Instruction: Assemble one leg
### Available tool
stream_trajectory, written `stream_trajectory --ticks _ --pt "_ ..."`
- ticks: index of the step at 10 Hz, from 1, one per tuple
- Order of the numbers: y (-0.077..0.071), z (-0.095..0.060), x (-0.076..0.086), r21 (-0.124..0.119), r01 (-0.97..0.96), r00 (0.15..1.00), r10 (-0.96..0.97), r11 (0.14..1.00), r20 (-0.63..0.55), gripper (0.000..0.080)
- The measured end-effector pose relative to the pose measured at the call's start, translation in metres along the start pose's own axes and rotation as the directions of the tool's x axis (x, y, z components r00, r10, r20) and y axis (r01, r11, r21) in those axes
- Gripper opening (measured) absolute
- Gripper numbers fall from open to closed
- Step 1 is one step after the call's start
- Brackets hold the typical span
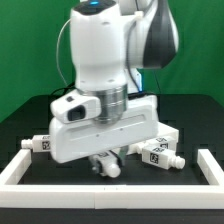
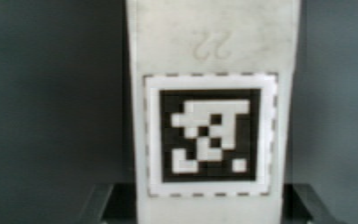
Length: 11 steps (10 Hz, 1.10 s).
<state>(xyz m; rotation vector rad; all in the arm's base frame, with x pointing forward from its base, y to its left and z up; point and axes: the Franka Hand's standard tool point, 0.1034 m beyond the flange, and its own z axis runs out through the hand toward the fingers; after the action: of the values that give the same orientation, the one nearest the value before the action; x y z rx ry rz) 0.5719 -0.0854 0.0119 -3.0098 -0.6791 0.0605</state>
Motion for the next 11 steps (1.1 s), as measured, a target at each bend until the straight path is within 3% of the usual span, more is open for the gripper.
stream_trajectory --ticks 3,7,8,9,10,11 --pt "0.033 0.001 -0.016 -0.041 0.029 0.999 -0.031 0.999 -0.026 0.0285" --pt "0.034 0.002 -0.016 -0.043 0.028 0.999 -0.029 0.999 -0.029 0.0285" --pt "0.030 -0.001 -0.012 -0.045 0.023 0.999 -0.024 0.999 -0.029 0.0476" --pt "0.019 -0.013 0.000 -0.052 0.032 0.999 -0.034 0.998 -0.040 0.0591" --pt "0.002 -0.022 0.001 -0.076 0.056 0.996 -0.061 0.996 -0.065 0.0633" --pt "-0.022 -0.031 -0.002 -0.083 0.072 0.994 -0.078 0.994 -0.072 0.0633"
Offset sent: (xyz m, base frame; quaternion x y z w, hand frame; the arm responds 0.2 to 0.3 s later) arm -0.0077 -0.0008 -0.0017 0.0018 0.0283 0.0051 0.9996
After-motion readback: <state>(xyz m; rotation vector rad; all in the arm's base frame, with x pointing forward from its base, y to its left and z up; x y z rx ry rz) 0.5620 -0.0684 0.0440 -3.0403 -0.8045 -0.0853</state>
